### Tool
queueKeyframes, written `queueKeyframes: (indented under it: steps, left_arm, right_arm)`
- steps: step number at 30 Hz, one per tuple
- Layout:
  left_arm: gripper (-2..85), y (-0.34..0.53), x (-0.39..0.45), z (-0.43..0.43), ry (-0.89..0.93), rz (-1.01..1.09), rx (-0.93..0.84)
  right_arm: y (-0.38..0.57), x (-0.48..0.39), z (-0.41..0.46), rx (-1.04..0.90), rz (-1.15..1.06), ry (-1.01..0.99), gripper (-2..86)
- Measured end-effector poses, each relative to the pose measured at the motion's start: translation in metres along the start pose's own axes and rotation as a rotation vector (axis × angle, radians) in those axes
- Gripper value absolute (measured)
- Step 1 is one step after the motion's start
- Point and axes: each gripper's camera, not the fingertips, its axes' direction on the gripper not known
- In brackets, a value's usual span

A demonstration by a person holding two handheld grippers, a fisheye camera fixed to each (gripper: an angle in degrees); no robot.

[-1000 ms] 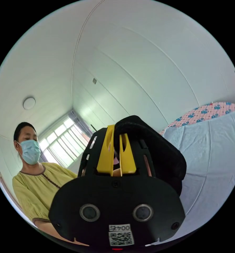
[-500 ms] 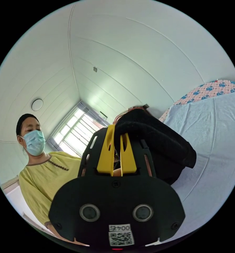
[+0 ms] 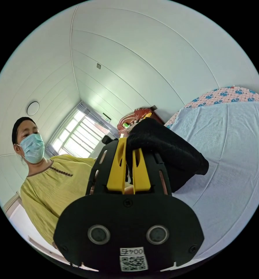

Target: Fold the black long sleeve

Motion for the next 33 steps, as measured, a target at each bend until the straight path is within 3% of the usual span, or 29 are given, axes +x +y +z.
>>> queueKeyframes:
  steps: [6,10,13,16,18,21,25,30,33]
  left_arm:
    - [13.9,-0.058,-0.059,0.009,0.027,-0.115,0.269]
    - [6.3,-0.107,-0.068,0.037,0.013,-0.018,0.264]
    - [3.7,-0.143,-0.091,0.054,0.029,-0.051,0.133]
    - [2.9,-0.171,-0.132,0.058,0.172,-0.209,0.039]
    - [2.8,-0.183,-0.169,0.062,0.382,-0.385,0.062]
    - [2.5,-0.192,-0.198,0.070,0.504,-0.538,0.103]
    - [2.3,-0.208,-0.207,0.081,0.461,-0.562,0.078]
    - [2.2,-0.221,-0.211,0.101,0.468,-0.601,0.059]
    - [2.2,-0.222,-0.216,0.102,0.428,-0.663,0.086]
  right_arm:
    - [-0.020,-0.026,0.003,-0.100,-0.039,-0.006,3.9]
    - [-0.034,-0.038,0.006,-0.162,-0.057,0.024,4.0]
    - [-0.043,-0.029,-0.004,-0.152,0.020,0.098,5.3]
    - [-0.037,0.013,-0.037,-0.030,0.343,0.153,13.2]
    - [-0.007,0.052,-0.065,0.124,0.604,0.056,16.8]
    - [0.036,0.065,-0.065,0.210,0.739,0.052,16.7]
    - [0.085,0.061,-0.033,0.220,0.802,0.068,14.0]
    - [0.158,0.076,-0.002,0.323,1.008,-0.142,10.1]
    - [0.172,0.054,-0.002,0.372,0.987,-0.121,13.9]
